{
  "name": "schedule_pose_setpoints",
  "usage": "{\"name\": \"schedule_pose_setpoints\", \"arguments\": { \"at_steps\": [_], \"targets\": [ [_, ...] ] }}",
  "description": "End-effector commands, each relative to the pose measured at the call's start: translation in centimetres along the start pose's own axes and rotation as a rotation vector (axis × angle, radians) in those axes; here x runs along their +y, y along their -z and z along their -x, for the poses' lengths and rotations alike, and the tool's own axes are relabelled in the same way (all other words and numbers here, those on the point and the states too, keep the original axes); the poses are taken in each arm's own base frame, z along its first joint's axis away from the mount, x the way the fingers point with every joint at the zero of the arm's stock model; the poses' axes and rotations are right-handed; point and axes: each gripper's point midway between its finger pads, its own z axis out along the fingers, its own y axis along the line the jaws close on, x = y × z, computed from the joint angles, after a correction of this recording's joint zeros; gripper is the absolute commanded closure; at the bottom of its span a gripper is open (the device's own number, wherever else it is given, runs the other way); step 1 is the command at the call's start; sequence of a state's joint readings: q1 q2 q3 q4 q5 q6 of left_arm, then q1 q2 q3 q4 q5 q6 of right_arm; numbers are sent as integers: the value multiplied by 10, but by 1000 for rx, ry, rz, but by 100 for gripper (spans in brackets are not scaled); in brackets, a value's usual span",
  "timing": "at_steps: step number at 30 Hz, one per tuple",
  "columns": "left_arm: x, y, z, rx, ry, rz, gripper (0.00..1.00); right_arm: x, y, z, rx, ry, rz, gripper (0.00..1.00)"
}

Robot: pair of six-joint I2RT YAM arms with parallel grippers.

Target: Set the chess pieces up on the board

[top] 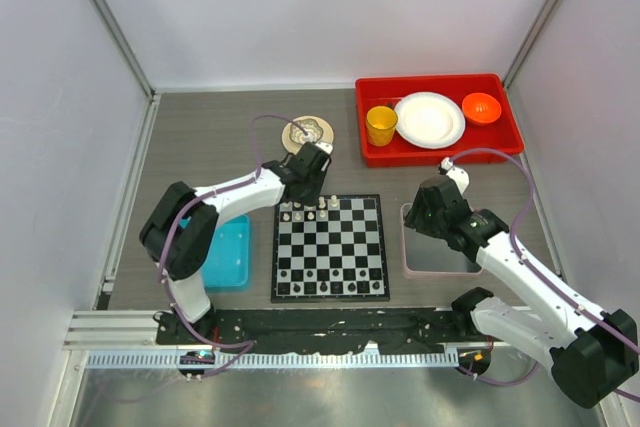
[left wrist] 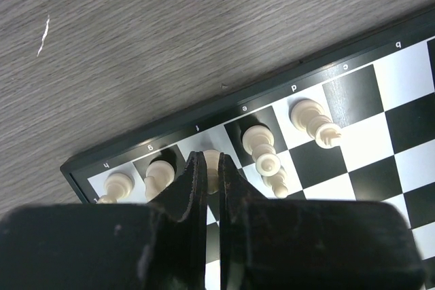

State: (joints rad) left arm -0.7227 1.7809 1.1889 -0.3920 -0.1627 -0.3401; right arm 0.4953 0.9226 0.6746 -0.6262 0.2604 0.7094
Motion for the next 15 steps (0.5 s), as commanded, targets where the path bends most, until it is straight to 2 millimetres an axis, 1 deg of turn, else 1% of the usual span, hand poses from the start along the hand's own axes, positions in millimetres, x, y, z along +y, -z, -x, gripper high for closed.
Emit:
{"name": "schedule_pose_setpoints", "arguments": {
  "at_steps": [1,2,5,15],
  "targets": [
    [-6,-3,8,-31,15,-16,89,-3,2,5,-28,7,-8,52],
    [-6,-3,9,-33,15,-15,84,-3,2,5,-26,6,-8,52],
    [-5,-3,10,-39,16,-10,79,-4,2,4,-26,8,-10,52],
    [-4,-5,10,-34,13,3,79,-4,1,5,-25,13,-16,52]
  ]
}}
